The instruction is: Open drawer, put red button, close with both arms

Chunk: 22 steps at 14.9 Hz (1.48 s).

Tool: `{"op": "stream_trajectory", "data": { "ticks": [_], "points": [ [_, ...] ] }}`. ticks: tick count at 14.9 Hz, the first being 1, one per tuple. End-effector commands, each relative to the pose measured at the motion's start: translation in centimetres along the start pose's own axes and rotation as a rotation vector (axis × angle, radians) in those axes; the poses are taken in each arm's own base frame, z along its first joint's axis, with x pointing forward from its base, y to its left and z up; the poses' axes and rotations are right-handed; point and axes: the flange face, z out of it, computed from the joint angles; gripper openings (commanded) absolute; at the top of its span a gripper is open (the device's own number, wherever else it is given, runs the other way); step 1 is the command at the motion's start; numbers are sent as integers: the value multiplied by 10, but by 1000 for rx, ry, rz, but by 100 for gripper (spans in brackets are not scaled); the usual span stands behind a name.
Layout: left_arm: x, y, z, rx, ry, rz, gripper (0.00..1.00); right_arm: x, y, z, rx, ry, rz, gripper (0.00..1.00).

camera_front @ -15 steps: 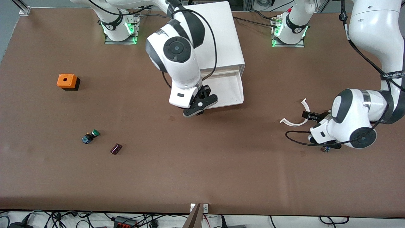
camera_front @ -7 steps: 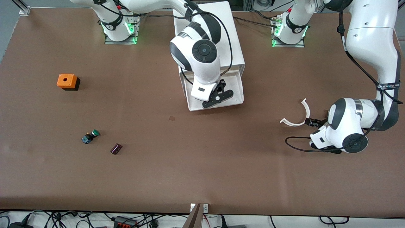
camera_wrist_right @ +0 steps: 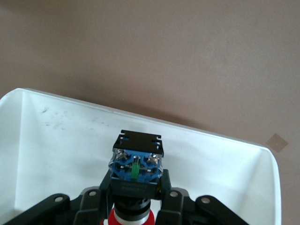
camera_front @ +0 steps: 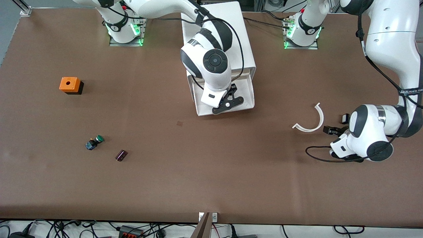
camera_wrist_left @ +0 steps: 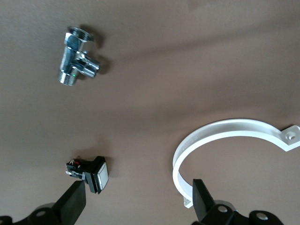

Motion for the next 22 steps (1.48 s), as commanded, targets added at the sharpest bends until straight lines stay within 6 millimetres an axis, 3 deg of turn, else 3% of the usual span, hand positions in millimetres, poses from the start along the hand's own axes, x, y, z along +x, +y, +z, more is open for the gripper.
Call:
{"op": "stream_trajectory", "data": {
  "ticks": [1,4,7,8,9,10,14,17,20,22],
  "points": [
    [9,2,-6,-12,39,-9,100,-2,-5,2,31,-42,70,0],
    [5,7,-25,-57,76,-16,100,-3,-4,8,36,-73,105,0],
    [8,33,-26,-83,71,2,100,-3,-3,15,24,-78,104,0],
    [8,30,-25,-87,70,-8,100,-1,-2,15,23,-70,103,11],
    [7,24,-23,-94,68,-13,100,-1,-2,15,13,-64,100,42],
    [7,26,-20,-109,63,-15,100,0,-1,16,9,-60,95,99],
    [7,26,-13,-125,50,-15,100,0,0,5,7,-52,113,100],
    [3,32,-15,-159,26,-13,100,5,6,-33,29,4,123,100],
    [-1,72,-23,-263,-16,-20,100,20,46,-79,9,91,177,100],
    [-4,102,-38,-296,-15,-68,100,30,95,-108,1,120,238,100]
  ]
}}
